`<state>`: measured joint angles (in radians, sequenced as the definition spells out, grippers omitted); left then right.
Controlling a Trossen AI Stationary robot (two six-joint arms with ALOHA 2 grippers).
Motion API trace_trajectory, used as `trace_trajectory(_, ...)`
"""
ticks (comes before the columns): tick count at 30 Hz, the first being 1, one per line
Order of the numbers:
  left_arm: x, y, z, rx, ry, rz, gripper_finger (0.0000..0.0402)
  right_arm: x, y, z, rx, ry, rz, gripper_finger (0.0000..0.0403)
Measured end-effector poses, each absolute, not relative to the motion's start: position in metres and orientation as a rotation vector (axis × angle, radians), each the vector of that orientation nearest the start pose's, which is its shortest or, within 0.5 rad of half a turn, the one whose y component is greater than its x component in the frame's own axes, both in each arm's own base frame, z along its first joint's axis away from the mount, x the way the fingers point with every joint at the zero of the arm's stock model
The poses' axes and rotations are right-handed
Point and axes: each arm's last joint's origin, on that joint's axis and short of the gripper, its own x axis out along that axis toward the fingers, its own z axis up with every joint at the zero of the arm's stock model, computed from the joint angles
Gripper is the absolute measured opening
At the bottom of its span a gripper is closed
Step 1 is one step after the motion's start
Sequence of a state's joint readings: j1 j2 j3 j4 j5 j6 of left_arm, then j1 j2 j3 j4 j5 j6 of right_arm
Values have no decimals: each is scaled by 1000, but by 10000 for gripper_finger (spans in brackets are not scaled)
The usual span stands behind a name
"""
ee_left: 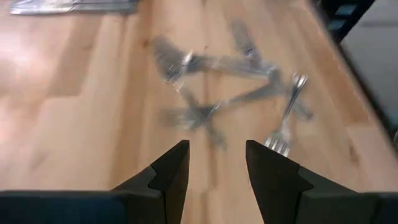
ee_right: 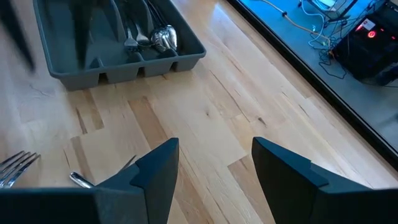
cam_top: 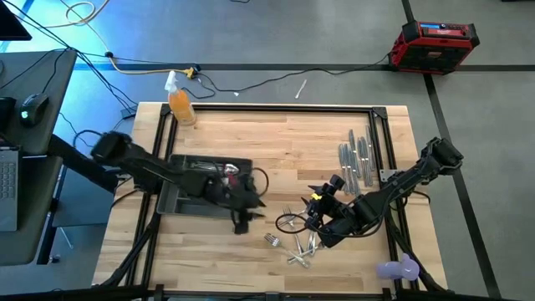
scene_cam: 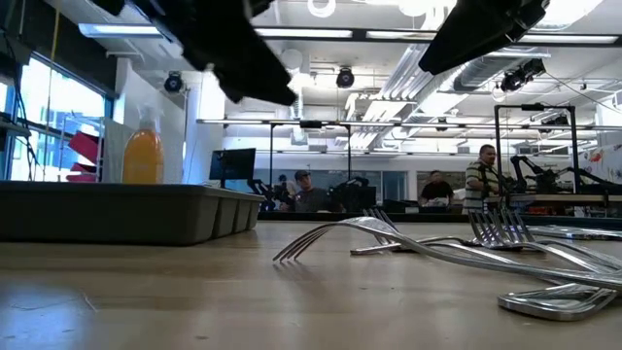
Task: Sort silverware
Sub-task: Put the silver fork into the black silverware tray
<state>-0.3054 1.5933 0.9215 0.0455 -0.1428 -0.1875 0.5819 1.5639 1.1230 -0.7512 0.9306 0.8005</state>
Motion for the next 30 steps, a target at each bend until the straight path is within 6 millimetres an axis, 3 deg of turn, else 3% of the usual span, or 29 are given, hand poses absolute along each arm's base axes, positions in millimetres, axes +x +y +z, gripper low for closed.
trace_trajectory(6, 360, -117, 176, -12, 668, -120, 149, 261, 144, 238, -73, 664, -602, 192)
trace_trajectory(15, 400, -120, 140, -48, 815, -46, 179, 261, 144, 238, -72, 667, -599, 192)
trace_trajectory(21, 408, -122, 115, -58, 866, -8, 179, 261, 144, 238, -75, 667, -599, 192)
trace_trajectory(30, 402, -117, 112, 62, 993, 179, 162, 261, 144, 238, -73, 667, -599, 192)
